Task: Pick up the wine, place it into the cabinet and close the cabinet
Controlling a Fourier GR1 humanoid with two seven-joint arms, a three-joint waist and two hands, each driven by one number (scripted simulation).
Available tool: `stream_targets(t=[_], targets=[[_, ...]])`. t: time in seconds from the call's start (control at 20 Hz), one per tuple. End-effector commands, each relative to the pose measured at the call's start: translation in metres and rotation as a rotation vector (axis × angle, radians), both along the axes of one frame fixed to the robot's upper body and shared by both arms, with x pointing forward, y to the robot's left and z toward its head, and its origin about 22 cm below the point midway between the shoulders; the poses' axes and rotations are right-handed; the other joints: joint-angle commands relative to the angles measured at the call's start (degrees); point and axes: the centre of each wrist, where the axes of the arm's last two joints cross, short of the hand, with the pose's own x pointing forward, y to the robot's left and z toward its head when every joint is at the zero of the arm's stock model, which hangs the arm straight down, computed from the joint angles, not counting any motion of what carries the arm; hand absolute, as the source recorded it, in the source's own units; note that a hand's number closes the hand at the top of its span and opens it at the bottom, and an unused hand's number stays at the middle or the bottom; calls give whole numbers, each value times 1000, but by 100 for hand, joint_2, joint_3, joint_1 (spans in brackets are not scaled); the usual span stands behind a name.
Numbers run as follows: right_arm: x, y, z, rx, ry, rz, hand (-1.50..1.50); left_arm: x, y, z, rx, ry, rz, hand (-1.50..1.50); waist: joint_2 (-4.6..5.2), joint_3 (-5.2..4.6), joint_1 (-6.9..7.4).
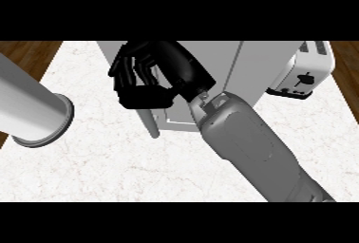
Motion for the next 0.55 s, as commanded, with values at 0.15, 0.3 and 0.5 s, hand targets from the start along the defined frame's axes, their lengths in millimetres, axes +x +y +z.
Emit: stream_targets(t=[0.15,0.3,0.5], targets=[[53,-71,-2,-13,-21,-196,150,14,-13,-9,-9,-2,0,-150,209,63,-121],[55,-63,-6,-11,-27,-209,150,20,-19,-13,-19,-8,14,-150,218,60,-122],[55,-67,-8,-16,-41,-178,150,32,-17,-19,-8,6,31,-150,218,59,-204]])
